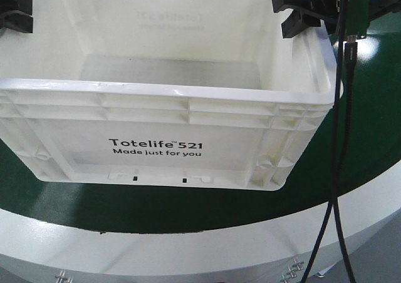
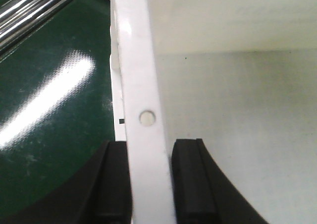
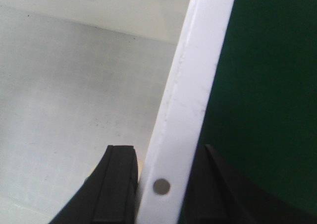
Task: Place moving items into box and shelve
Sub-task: 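Hold the lifted tote with both grippers while the base drives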
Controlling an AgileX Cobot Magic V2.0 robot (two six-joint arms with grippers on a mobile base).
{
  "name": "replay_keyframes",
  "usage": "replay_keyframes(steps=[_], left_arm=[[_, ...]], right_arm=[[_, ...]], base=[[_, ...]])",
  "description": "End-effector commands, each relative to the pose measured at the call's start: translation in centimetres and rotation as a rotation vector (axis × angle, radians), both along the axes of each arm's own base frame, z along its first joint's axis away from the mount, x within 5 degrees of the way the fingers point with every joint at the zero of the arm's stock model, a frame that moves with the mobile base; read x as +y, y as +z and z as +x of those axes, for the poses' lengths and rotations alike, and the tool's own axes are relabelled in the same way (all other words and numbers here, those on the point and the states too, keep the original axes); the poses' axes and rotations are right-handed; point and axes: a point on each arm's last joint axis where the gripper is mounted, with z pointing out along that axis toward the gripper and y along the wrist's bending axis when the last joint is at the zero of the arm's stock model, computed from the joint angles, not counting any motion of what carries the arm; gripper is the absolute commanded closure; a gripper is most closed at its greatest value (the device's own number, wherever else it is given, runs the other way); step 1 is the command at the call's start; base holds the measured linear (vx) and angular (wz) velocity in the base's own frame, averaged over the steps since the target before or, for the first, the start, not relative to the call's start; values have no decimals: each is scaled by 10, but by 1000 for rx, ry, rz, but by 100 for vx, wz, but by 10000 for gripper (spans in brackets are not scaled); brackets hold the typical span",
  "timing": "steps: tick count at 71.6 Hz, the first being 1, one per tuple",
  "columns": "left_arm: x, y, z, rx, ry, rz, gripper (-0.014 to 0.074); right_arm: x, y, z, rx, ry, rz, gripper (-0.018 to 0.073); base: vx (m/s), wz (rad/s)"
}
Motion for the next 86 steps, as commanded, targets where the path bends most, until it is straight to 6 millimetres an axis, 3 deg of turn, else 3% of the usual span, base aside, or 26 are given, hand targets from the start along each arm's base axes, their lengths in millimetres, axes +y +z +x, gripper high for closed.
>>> replay_keyframes(steps=[1,86], left_arm=[[-2,32,-9,-183,2,-55,619],[-5,34,-9,-186,-6,-99,616]], right_arm=[[-1,39,-14,-191,35,100,571],[1,37,-17,-147,51,114,571]], base=[[0,0],[0,0]])
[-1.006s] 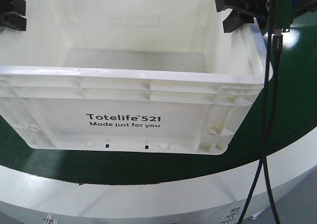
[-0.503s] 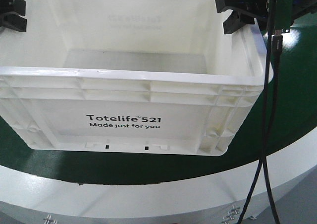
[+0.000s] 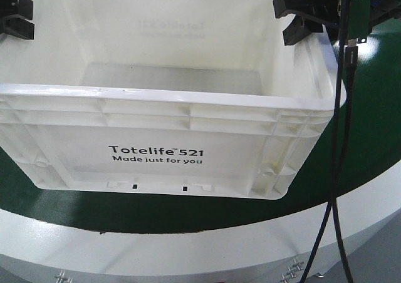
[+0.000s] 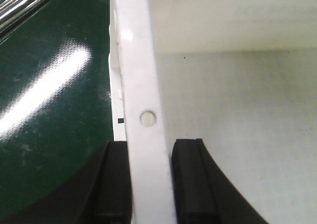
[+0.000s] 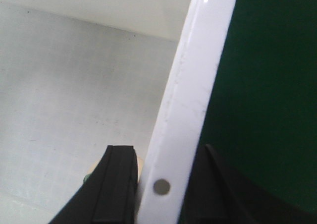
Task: Place moving items into box and shelve
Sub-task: 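Hold the lifted tote with both grippers while the base drives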
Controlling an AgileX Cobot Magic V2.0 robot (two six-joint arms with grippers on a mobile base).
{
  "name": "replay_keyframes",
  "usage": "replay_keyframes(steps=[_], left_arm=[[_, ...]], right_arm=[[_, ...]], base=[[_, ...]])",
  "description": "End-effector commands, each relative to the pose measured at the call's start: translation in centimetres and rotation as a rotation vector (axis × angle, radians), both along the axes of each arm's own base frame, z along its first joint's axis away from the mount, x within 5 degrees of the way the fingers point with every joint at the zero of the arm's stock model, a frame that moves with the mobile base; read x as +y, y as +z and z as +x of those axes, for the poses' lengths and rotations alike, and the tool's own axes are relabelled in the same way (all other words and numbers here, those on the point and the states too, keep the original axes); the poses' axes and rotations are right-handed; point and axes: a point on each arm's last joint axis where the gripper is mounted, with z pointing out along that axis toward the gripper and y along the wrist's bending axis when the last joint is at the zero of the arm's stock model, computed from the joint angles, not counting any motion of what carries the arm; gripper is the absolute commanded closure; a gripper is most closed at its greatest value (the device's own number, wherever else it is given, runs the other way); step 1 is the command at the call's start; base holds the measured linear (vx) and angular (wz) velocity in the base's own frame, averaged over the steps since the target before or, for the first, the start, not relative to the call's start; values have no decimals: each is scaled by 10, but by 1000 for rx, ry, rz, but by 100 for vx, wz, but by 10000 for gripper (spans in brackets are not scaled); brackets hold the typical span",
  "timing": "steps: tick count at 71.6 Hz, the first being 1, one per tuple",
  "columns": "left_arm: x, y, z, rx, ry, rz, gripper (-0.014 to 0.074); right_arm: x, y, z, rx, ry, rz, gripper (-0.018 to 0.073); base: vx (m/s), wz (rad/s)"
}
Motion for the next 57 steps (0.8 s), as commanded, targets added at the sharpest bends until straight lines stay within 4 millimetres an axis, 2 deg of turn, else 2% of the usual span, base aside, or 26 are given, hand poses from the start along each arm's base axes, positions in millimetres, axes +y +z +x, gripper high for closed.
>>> replay_keyframes(steps=[1,57], left_arm=[[-4,35,-7,-216,2,-89,616],[-4,35,-7,-215,2,-89,613]], right_arm=[[2,39,-14,-187,43,120,571],[2,38,-14,-184,44,118,571]], base=[[0,0],[0,0]])
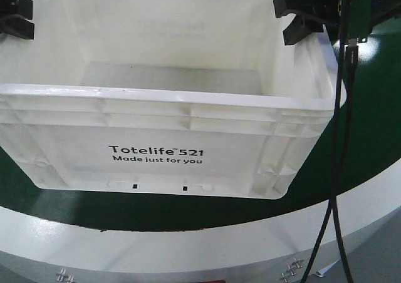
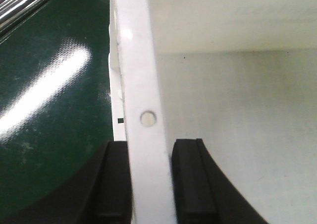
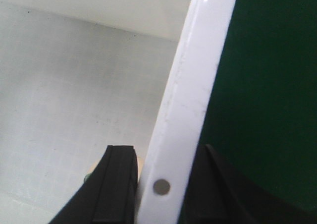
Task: Place moving items into box and shelve
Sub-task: 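Hold the lifted tote with both grippers while the base drives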
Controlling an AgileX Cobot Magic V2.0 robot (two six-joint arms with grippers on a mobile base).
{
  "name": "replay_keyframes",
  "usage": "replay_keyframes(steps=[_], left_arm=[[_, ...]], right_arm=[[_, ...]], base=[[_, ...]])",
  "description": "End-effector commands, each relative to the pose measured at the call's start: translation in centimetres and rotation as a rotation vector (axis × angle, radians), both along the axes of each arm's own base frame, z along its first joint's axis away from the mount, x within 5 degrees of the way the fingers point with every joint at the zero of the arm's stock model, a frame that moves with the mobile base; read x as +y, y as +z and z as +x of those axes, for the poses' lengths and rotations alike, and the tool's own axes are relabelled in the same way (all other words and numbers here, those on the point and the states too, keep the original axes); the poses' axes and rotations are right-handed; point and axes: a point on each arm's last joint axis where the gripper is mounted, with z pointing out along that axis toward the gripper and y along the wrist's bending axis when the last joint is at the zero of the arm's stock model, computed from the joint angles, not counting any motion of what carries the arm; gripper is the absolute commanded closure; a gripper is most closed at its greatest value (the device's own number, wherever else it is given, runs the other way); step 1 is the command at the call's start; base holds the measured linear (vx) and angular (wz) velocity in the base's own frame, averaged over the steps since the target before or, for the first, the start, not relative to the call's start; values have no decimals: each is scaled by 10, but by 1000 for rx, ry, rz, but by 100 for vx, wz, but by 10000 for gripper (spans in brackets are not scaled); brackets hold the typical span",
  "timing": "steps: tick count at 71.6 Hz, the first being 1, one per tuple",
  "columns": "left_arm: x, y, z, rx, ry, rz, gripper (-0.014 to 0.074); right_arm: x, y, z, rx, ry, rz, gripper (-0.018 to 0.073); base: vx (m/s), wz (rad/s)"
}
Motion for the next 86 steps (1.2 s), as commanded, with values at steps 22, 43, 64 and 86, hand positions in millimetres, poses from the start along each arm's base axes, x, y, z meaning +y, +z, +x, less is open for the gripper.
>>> replay_keyframes(steps=[22,43,64,86], left_arm=[[-4,35,-7,-215,2,-87,613],[-4,35,-7,-215,2,-87,613],[-4,35,-7,-215,2,-87,613],[-4,35,-7,-215,2,-87,613]], right_arm=[[2,38,-14,-185,43,118,571],[2,38,-14,-185,43,118,571],[2,38,-14,-182,43,117,571],[2,38,-14,-179,44,116,571]], base=[[-5,-1],[-13,0],[-15,5],[-13,11]])
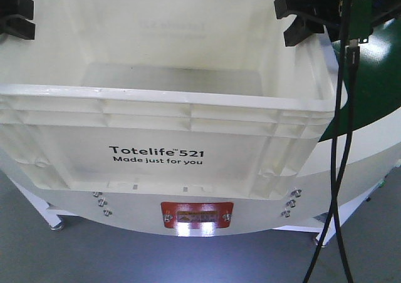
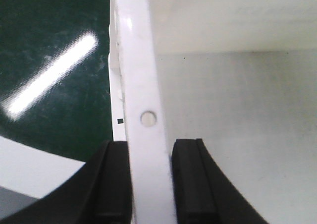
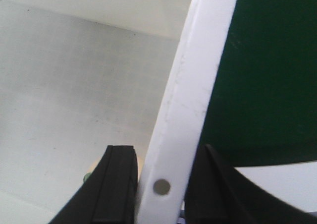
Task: Place moving items into box and shelve
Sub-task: 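Hold the lifted tote with both grippers while the base drives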
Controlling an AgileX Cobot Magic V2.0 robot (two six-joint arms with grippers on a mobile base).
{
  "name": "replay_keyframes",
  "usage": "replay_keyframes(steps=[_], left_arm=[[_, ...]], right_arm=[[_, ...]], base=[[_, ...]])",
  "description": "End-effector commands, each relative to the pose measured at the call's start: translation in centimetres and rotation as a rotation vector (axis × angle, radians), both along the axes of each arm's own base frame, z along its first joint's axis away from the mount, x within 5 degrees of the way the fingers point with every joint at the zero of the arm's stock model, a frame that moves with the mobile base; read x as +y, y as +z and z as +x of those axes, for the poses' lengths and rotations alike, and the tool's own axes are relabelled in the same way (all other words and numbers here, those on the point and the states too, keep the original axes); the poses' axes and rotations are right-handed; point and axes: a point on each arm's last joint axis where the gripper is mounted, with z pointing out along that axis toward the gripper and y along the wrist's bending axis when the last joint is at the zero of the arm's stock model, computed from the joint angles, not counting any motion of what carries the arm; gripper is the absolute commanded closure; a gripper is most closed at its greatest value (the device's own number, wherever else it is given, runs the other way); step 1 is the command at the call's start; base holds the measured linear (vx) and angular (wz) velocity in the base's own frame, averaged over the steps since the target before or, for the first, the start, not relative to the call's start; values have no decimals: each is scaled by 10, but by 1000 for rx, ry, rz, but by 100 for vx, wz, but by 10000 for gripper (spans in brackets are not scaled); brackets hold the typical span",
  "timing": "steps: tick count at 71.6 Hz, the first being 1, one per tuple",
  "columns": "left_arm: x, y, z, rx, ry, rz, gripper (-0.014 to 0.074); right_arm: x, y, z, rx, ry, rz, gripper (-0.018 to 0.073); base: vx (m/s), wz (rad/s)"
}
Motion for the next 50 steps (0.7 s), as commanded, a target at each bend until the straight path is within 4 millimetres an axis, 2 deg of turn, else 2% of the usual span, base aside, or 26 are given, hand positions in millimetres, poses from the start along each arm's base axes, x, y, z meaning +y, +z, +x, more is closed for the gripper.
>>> replay_keyframes(steps=[1,50], left_arm=[[-4,35,-7,-215,3,-86,613],[-4,35,-7,-215,3,-86,613]], right_arm=[[2,38,-13,-186,43,118,571],[2,38,-13,-186,43,118,571]], base=[[-13,20],[-12,32]])
